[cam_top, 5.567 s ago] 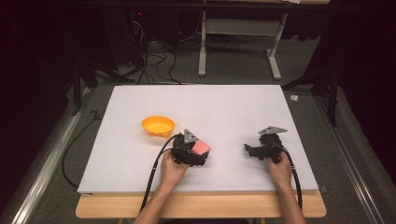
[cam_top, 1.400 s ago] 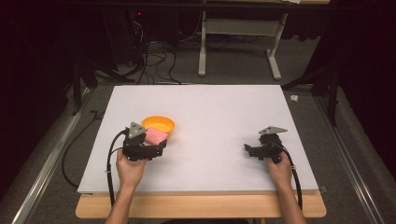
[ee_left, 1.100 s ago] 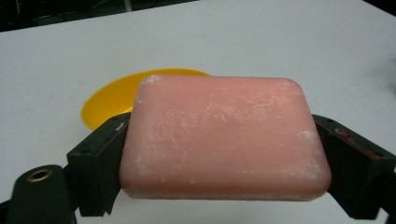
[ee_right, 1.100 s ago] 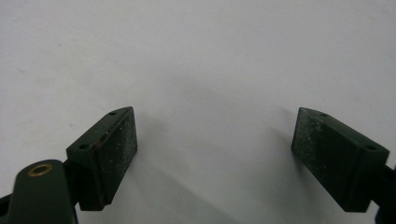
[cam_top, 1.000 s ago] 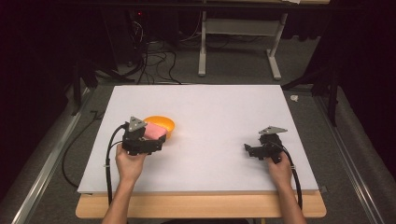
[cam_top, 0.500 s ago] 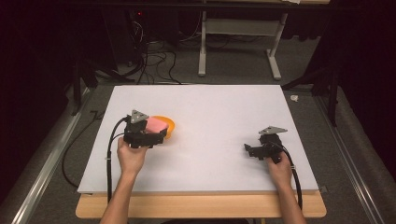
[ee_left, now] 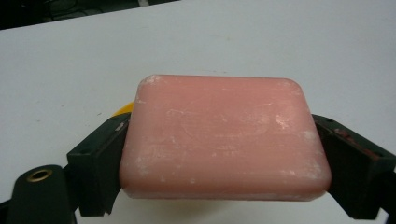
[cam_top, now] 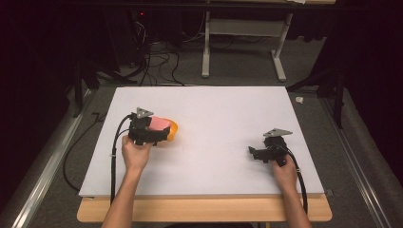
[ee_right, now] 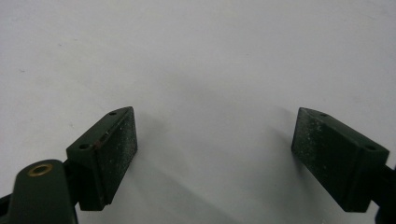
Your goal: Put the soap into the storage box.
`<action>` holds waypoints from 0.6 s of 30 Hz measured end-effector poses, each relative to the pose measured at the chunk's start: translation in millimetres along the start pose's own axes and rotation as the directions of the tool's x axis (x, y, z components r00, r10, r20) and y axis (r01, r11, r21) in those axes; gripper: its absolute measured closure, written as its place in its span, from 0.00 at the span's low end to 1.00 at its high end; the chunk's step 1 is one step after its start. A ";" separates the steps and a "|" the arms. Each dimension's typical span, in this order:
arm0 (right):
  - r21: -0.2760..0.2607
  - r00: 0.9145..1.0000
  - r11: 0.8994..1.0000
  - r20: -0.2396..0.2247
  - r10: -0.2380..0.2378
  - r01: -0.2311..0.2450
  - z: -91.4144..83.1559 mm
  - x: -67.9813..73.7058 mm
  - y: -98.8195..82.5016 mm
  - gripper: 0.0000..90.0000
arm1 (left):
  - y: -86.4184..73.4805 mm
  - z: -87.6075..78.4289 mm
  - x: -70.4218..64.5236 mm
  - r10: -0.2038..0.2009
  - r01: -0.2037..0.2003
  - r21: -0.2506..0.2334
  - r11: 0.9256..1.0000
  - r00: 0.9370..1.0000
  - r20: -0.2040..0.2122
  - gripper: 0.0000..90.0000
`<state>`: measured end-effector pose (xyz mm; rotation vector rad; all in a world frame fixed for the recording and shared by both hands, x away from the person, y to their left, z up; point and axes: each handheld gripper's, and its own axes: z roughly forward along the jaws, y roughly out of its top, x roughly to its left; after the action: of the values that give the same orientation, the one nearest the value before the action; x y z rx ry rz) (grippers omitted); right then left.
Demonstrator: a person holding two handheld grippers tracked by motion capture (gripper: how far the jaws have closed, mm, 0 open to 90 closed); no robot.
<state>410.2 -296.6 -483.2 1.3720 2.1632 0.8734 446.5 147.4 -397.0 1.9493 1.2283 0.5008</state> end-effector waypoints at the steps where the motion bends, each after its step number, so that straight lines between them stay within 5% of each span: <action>1: 0.000 1.000 1.000 0.000 0.000 0.000 0.0 0.0 0.0 0.17 | 0.4 1.5 0.9 -0.004 0.004 0.003 1.000 1.000 -0.001 0.15; 18: 0.000 1.000 1.000 0.000 0.000 0.000 0.0 0.0 0.0 0.17 | 0.0 30.3 8.6 -0.058 0.061 0.060 0.996 0.997 -0.047 0.15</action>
<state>410.2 -296.6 -483.2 1.3724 2.1629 0.8731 470.6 143.1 -416.8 1.9562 1.3405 0.4839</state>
